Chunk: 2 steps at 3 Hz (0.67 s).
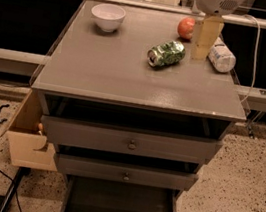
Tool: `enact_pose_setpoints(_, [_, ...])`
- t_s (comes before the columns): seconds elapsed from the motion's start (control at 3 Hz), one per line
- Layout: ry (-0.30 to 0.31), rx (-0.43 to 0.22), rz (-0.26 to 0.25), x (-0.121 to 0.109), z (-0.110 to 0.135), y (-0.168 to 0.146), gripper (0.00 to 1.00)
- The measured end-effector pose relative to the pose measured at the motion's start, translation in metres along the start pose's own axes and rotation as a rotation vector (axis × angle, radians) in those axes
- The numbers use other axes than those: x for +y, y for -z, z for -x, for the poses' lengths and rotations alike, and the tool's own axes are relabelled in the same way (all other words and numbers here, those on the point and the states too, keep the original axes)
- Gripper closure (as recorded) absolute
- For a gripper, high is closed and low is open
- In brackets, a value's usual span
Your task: Place green can into bottom drawer
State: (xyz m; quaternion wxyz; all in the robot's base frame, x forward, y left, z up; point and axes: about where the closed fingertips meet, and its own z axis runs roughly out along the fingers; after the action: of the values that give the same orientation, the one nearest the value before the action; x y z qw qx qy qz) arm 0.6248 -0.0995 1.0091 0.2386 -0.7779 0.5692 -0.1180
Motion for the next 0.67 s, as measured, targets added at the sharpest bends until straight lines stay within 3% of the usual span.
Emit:
enact_pose_setpoints(0.33, [0.0,0.0,0.0,0.0,0.0,0.0,0.0])
enact_pose_setpoints(0.67, [0.076,0.018,0.0,-0.013,-0.009,-0.02,0.0])
